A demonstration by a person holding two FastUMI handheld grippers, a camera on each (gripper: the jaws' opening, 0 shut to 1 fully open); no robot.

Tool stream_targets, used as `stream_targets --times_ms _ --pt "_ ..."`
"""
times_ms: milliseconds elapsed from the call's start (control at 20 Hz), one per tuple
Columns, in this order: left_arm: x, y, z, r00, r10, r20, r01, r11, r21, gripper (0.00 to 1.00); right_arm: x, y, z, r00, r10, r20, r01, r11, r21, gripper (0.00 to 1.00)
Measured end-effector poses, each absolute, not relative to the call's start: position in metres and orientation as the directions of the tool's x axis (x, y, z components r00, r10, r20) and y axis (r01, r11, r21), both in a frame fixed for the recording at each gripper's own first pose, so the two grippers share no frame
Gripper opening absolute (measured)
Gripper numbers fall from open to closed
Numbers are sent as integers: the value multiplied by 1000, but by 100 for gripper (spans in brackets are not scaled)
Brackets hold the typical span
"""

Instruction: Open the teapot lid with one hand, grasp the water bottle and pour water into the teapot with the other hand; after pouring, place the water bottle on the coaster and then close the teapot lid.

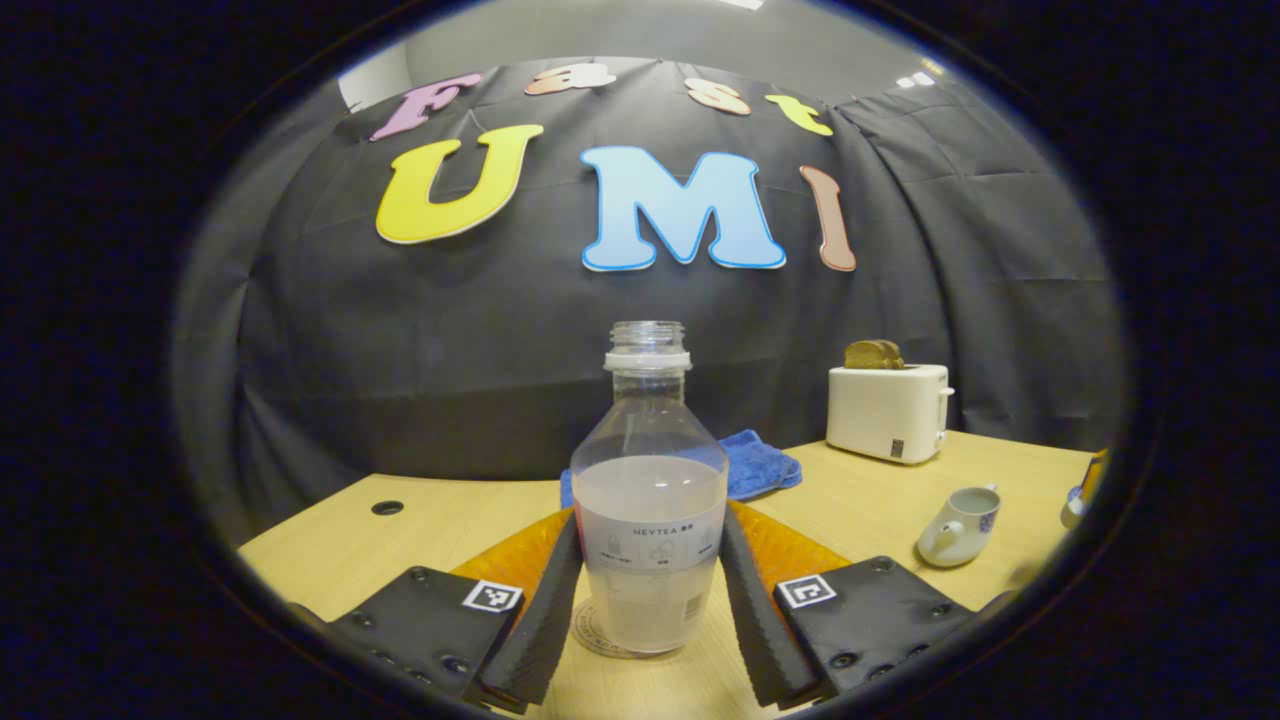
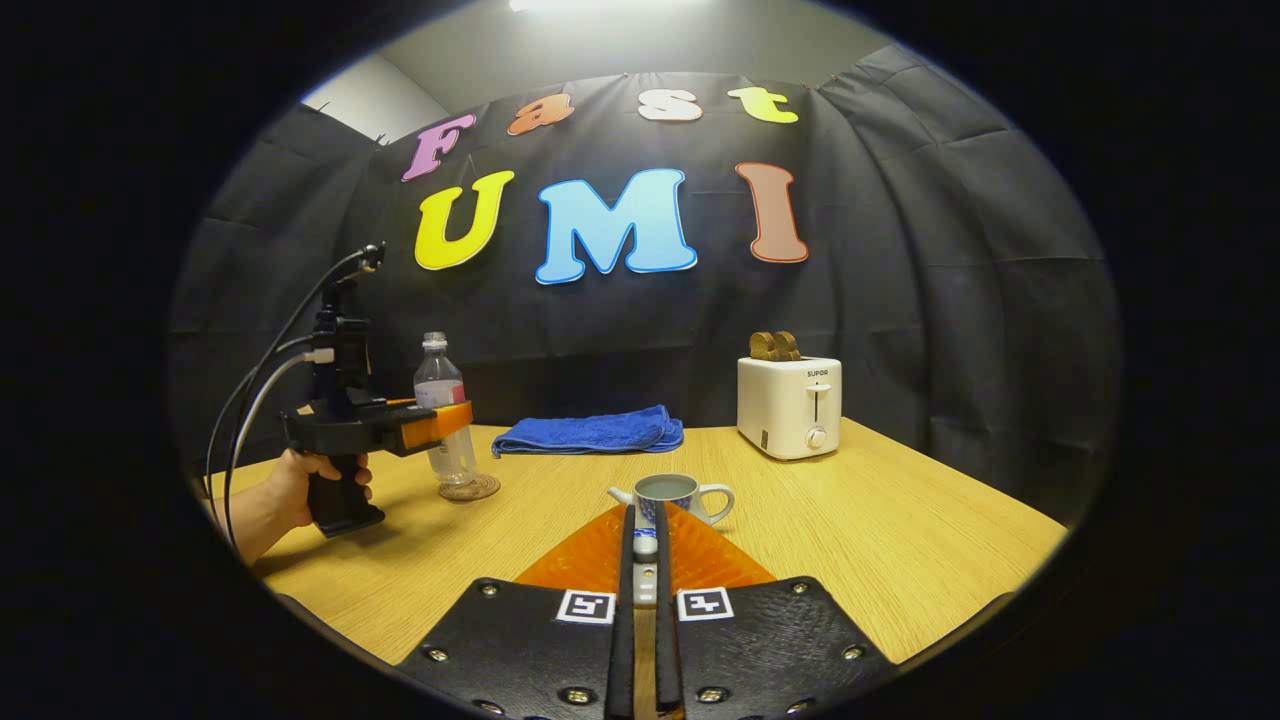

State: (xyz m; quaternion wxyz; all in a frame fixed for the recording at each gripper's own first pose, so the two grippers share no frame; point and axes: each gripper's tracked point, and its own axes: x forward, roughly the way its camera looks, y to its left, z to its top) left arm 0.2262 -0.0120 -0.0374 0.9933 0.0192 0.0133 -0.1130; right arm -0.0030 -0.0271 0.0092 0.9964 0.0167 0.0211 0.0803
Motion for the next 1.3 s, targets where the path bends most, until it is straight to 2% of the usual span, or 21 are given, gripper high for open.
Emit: stream_targets --times_ms 100,450,700,750,850,1050,1150,1300 --pt "244 -7 -47 979 -200 -30 201 976 80 84 -1 -28 7 986 160 -46 -159 987 38 8" --pt "258 2 -67 982 -183 -48 183 983 -14 85 7 -31 3 987 153 -57 -149 987 54 8" --pt "255 0 -51 982 -190 -19 189 982 -25 94 5 -31 4 987 151 -55 -148 988 53 8" --pt "250 0 -50 982 -188 -16 188 982 -30 100 4 -31 4 987 150 -54 -148 988 53 8" --pt "246 5 -49 986 -165 -20 165 986 -12 100 3 -30 6 987 151 -50 -148 988 53 8" --pt "208 18 -46 992 -125 -17 124 991 -44 100 -2 -28 17 987 160 -23 -158 986 57 8" --pt "163 21 -30 993 -117 31 120 989 -92 100 7 -25 26 985 175 -1 -174 982 67 8" --pt "121 27 -15 997 -40 63 39 999 7 100 50 -25 31 987 158 -2 -157 983 94 8"
